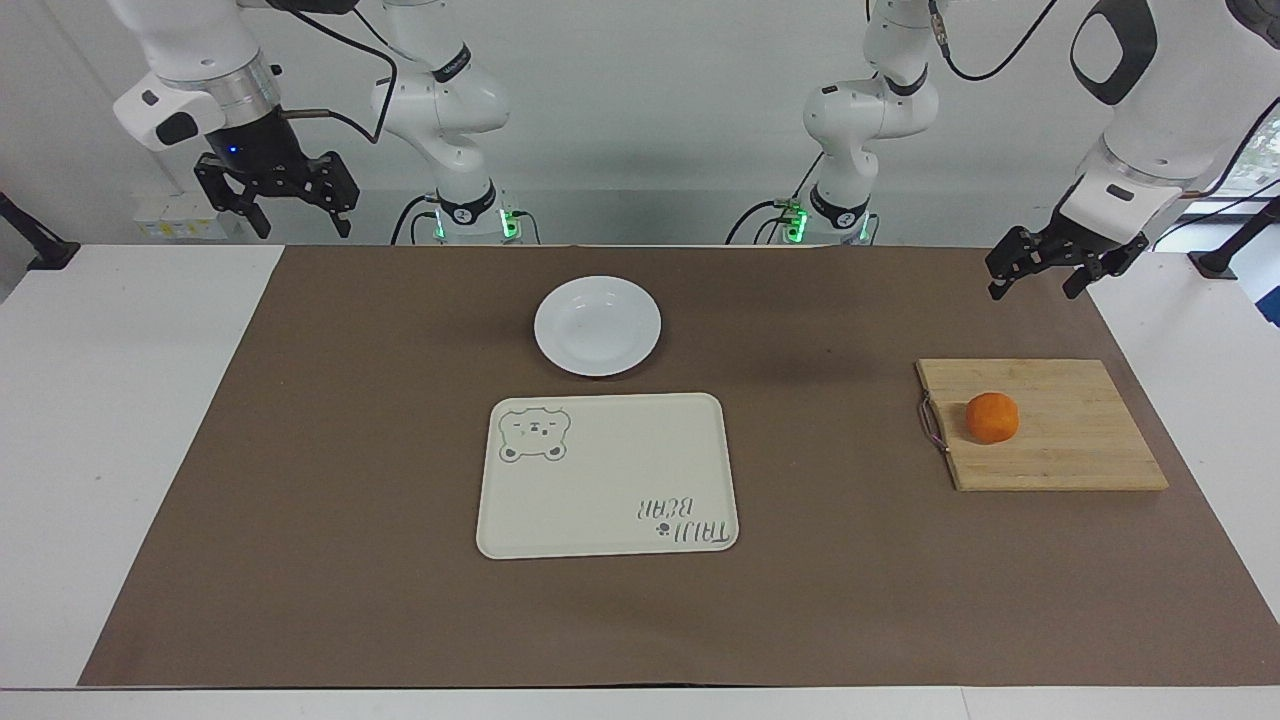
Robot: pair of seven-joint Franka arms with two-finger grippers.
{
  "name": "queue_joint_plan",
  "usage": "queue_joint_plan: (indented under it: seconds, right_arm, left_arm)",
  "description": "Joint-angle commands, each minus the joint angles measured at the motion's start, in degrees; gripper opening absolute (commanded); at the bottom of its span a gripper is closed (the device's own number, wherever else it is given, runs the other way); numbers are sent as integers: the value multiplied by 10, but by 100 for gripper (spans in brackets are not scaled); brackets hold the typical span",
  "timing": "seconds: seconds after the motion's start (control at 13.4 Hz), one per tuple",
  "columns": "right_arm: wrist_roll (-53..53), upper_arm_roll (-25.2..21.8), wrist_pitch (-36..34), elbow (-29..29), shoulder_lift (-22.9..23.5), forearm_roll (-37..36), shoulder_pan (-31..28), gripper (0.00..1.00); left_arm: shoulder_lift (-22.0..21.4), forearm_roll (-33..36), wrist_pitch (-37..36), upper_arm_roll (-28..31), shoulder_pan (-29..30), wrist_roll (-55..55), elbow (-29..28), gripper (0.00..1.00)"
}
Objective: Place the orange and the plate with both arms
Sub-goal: 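Lower the left gripper toward the orange on the wooden board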
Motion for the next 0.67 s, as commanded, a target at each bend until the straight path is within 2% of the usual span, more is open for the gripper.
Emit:
queue_joint_plan:
  seconds: [0.0,0.6]
  right_arm:
    - [-7,-3,3,-10,-10,-4,4,100]
    - [-7,-3,3,-10,-10,-4,4,100]
  left_arm:
    - [-5,3,-11,3,-7,-9,-1,100]
    - [-10,2,-4,1,-6,-9,-13,100]
